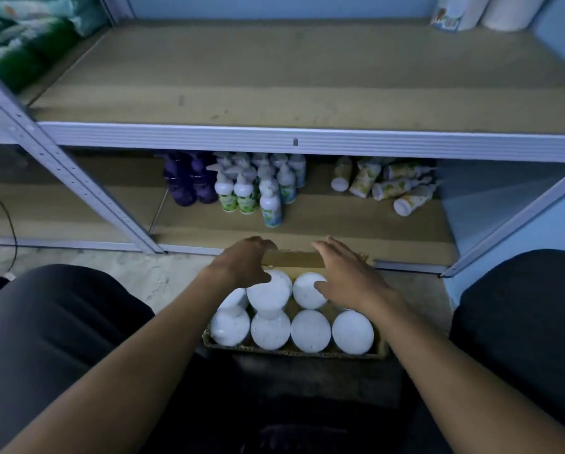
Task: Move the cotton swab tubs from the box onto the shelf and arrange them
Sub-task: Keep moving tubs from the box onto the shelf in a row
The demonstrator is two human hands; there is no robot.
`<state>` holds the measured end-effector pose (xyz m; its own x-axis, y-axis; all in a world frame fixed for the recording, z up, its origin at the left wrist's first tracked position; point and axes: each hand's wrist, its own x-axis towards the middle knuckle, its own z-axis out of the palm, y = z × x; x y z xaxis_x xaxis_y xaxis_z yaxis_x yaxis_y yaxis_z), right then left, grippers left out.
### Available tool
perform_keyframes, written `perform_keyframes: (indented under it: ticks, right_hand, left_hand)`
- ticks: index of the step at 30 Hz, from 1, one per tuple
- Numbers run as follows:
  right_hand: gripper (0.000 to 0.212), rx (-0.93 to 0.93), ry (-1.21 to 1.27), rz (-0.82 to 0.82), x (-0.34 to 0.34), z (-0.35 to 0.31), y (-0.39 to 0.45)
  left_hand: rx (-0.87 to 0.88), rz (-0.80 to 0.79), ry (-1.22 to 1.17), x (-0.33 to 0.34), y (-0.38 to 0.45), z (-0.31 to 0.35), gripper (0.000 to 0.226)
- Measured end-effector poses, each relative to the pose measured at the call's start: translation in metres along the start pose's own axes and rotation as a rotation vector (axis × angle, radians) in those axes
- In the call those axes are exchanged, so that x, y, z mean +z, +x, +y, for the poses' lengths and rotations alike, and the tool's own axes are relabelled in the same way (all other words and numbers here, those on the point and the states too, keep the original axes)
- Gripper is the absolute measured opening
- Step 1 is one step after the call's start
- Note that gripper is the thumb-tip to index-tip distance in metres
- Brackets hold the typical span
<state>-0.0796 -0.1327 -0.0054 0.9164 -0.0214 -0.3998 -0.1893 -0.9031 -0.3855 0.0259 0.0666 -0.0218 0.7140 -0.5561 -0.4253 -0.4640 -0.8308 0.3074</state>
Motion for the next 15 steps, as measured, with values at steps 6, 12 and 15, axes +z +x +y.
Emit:
perform_keyframes:
  ticks: [6, 12, 15]
  right_hand:
    - [0.087, -0.026, -0.001, -0.116, 0.034, -0.021, 0.033]
    - [0.101, -0.043, -0.055, -0.201, 0.064, -0.034, 0.057]
    - [0.106, -0.056, -0.087, -0.23, 0.077, -0.034, 0.061]
  left_hand:
    - [-0.144, -0.046, -0.023, 0.034, -0.003, -0.051, 0.092]
    - [-0.225, -0.055, -0.037, 0.06, -0.008, -0.077, 0.104]
    - [-0.247, -0.062, -0.042, 0.071, -0.009, -0.084, 0.109]
